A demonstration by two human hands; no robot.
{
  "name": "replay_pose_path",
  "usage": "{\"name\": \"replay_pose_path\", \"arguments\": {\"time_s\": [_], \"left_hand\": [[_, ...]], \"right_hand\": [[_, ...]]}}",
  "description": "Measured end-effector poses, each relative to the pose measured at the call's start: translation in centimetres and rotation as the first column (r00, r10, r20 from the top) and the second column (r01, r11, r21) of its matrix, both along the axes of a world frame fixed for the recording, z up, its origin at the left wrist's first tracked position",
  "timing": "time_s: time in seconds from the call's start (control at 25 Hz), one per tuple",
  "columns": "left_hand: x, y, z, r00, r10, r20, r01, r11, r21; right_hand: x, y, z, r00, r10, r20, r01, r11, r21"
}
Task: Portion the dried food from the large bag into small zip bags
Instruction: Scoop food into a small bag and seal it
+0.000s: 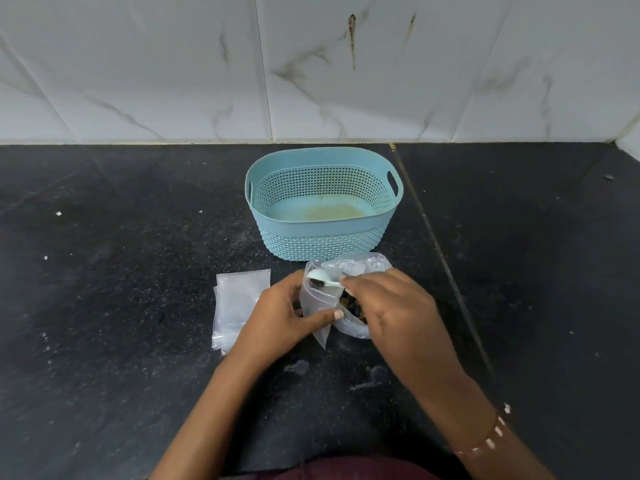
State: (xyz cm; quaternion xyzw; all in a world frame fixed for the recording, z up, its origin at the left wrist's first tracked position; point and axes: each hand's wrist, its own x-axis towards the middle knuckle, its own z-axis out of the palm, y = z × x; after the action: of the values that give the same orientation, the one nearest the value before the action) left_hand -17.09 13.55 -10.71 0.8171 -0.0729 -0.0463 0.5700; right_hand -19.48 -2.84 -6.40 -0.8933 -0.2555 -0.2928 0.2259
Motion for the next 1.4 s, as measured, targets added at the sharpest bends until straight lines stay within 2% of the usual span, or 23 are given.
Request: {"name": "replay_pose_path", "arguments": {"time_s": [0.12,0.2,0.44,0.52,0.64,0.72,0.84,1.0,1.08,1.24,1.4], "left_hand": [[0.0,0.0,0.0,1.000,0.010,0.022,-0.010,1.000,0.004],[-0.1,0.0,0.0,1.000,0.002,0.026,-0.002,1.000,-0.010],[-0.1,0.0,-0.3,1.000,0.003,0.029,-0.002,1.000,-0.020],[-0.2,0.1,-0.6,1.000,-0.004,0.015,0.005,1.000,-0.026],[-0.2,0.3,-0.6,0.999,-0.009,-0.046,0.007,0.998,-0.054],[-0.4,0.5,-0.5,0.995,-0.029,-0.094,0.019,0.994,-0.104],[-1.0,0.6,-0.2,0.986,-0.079,-0.148,0.049,0.980,-0.195],[-1.3,0.3,-0.3,0.966,-0.127,-0.224,0.054,0.950,-0.308],[-1.4,0.0,-0.3,0.955,-0.125,-0.268,0.016,0.927,-0.375],[-1.8,-0.3,-0.2,0.934,-0.149,-0.325,-0.013,0.895,-0.447],[-1.9,-0.7,-0.4,0.924,-0.148,-0.352,-0.066,0.847,-0.528]], "right_hand": [[0.2,-0.2,-0.5,0.993,0.055,0.101,-0.046,0.995,-0.086],[0.1,-0.1,-0.7,0.990,0.085,0.111,-0.070,0.989,-0.128],[0.4,-0.1,-0.3,0.992,0.086,0.092,-0.078,0.993,-0.092],[0.5,-0.1,-0.2,0.995,0.070,0.068,-0.068,0.997,-0.023],[1.1,-1.5,0.7,0.997,-0.076,0.030,0.069,0.979,0.191],[1.5,-2.7,0.6,0.989,-0.136,-0.058,0.146,0.967,0.211],[1.2,-3.8,-0.7,0.967,-0.164,-0.197,0.191,0.974,0.126],[0.6,-3.5,-2.1,0.955,-0.260,-0.143,0.235,0.957,-0.171],[0.5,-2.9,-2.9,0.955,-0.254,-0.152,0.209,0.942,-0.262],[0.6,-1.8,-3.1,0.940,-0.222,-0.258,0.155,0.954,-0.256],[1.0,-1.6,-3.0,0.872,-0.233,-0.431,0.188,0.971,-0.146]]}}
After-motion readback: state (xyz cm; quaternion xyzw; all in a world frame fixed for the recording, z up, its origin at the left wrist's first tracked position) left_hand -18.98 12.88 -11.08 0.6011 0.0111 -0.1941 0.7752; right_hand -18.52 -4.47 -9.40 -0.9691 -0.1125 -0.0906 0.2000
